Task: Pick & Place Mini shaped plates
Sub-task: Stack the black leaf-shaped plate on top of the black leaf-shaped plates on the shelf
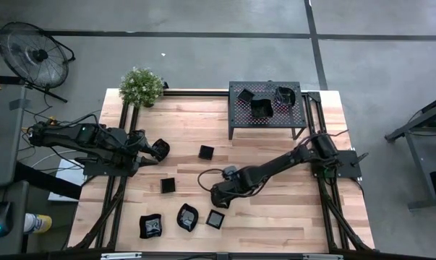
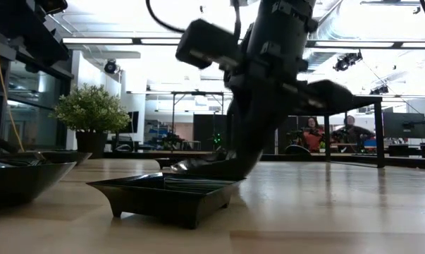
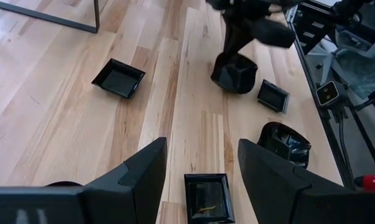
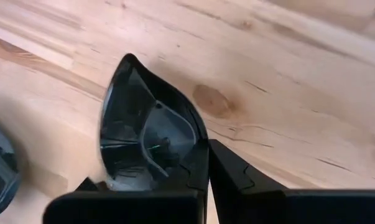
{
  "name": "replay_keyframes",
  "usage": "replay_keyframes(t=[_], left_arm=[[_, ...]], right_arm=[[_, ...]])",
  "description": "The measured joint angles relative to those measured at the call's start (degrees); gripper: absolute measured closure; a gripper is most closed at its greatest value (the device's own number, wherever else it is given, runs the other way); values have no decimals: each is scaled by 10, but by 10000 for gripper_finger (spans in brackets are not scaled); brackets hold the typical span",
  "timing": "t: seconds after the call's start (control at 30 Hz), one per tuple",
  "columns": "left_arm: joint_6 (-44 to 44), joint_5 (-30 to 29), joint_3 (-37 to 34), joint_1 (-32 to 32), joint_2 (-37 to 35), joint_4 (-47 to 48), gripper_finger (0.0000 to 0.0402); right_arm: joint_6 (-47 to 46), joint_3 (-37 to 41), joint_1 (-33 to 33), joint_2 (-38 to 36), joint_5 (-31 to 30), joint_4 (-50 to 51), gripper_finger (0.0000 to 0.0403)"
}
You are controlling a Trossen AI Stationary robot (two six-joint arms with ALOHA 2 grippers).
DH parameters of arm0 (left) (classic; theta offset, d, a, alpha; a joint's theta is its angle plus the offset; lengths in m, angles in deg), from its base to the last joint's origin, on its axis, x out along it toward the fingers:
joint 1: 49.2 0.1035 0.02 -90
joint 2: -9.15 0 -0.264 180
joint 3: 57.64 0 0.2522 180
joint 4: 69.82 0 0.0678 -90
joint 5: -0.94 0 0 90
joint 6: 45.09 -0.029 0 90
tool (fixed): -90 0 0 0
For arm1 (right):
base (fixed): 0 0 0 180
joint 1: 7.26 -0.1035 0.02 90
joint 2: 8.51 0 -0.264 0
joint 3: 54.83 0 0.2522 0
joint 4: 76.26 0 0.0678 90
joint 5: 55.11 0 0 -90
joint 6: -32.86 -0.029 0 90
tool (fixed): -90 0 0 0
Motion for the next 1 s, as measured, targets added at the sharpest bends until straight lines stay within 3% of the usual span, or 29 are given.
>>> replay_keyframes(t=[0.6,1.0], left_arm=[[0,2,0,0,0,0,206],[9,-3,0,0,0,-16,206]], right_arm=[[0,0,0,-172,-95,157,403],[15,0,26,-315,-151,340,403]])
